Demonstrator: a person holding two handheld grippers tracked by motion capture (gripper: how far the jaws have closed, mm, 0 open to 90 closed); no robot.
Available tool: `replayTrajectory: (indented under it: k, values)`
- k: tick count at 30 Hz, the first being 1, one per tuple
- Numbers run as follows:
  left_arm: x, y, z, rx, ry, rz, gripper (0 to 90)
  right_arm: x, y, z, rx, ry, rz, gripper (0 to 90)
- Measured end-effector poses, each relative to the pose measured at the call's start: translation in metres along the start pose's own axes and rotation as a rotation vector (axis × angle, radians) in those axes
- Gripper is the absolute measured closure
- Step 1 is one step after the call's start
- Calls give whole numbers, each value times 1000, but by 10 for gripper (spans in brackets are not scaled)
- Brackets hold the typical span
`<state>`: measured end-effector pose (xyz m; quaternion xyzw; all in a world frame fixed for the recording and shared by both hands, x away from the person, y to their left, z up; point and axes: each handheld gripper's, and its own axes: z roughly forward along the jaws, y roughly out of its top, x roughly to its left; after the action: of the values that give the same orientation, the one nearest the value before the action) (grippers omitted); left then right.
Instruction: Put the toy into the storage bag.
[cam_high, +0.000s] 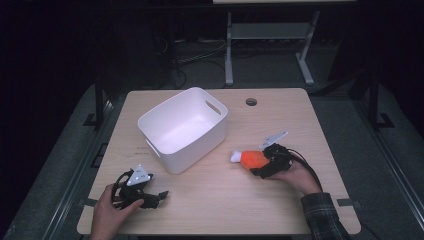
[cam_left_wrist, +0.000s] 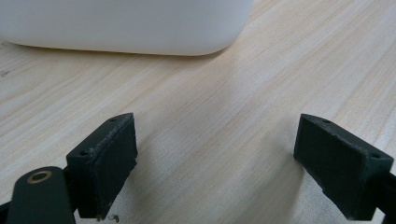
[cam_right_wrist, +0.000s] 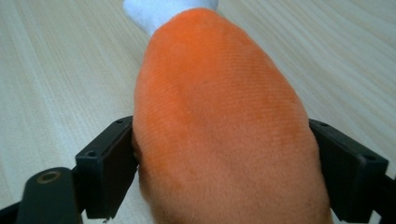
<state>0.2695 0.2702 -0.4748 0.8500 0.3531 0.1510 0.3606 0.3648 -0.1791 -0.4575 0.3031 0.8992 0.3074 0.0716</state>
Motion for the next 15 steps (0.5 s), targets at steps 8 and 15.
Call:
replayTrajectory:
  k: [8, 15]
  values:
    - [0, 0, 0, 0, 0, 0, 125, 2, 2, -5, -8, 15, 15, 160]
    - [0, 0, 0, 0, 0, 0, 125, 4, 5, -12, -21, 17, 19, 160]
